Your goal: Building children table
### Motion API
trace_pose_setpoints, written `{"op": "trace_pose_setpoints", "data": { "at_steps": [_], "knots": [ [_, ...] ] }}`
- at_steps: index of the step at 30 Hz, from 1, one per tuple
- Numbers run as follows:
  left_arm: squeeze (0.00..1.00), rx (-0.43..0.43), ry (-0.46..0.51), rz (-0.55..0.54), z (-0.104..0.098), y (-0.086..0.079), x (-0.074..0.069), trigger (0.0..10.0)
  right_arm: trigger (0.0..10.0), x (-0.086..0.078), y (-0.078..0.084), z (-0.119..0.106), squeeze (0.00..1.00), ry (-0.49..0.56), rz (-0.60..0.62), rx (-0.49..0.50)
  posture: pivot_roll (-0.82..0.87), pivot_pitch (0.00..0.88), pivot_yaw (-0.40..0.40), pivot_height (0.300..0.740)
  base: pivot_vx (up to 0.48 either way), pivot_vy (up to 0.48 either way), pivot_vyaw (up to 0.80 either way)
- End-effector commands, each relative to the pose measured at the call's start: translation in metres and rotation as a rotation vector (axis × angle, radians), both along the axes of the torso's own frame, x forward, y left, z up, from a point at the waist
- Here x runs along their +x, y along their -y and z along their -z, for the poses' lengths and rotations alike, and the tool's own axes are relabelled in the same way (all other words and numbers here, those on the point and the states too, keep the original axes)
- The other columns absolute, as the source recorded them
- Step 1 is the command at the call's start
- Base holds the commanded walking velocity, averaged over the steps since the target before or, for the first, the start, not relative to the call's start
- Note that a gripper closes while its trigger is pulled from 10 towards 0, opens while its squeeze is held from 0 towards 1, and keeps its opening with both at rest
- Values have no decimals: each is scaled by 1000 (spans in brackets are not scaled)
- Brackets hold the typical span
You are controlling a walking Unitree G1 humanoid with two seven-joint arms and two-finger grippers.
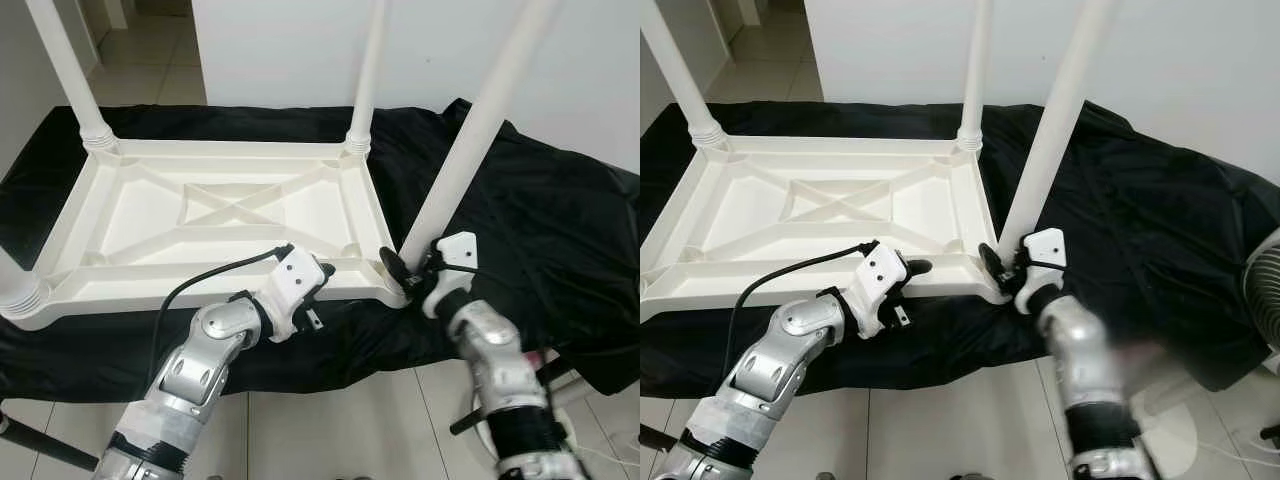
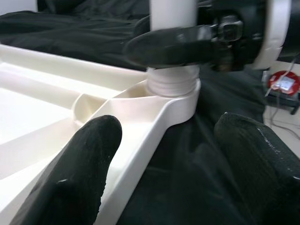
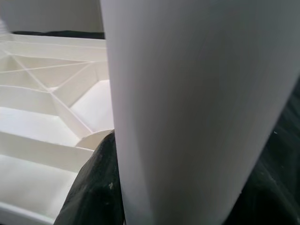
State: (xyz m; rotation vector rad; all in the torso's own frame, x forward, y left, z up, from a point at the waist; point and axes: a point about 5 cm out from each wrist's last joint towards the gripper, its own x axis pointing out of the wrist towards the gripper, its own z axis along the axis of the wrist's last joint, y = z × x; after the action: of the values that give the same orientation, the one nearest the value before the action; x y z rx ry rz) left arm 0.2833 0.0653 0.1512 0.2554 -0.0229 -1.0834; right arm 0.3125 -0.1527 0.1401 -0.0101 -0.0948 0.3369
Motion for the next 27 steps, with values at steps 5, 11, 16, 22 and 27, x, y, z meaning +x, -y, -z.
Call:
{"op": "trace_pose_setpoints", "data": {
  "at_steps": [5,11,16,22,27],
  "knots": [
    [0,2,-3,-39,1,1,2,10000,10000,-15,-17,15,0,-90,210,63,-82,82,-43,740,0,0,0],
    [0,2,-1,-42,2,2,2,10000,10000,-24,-33,16,0,-125,376,182,-75,81,-49,740,0,0,0],
    [0,0,-1,-44,1,2,2,10000,10000,-25,-39,10,0,-104,374,202,-73,81,-46,740,0,0,0],
    [0,4,0,-39,1,2,2,10000,10000,-25,-32,3,1000,-67,357,200,-80,79,-41,740,0,0,0],
    [0,5,1,-38,1,1,3,10000,10000,-27,-26,-3,1000,-21,307,212,-80,81,-39,740,0,0,0]
  ]
}}
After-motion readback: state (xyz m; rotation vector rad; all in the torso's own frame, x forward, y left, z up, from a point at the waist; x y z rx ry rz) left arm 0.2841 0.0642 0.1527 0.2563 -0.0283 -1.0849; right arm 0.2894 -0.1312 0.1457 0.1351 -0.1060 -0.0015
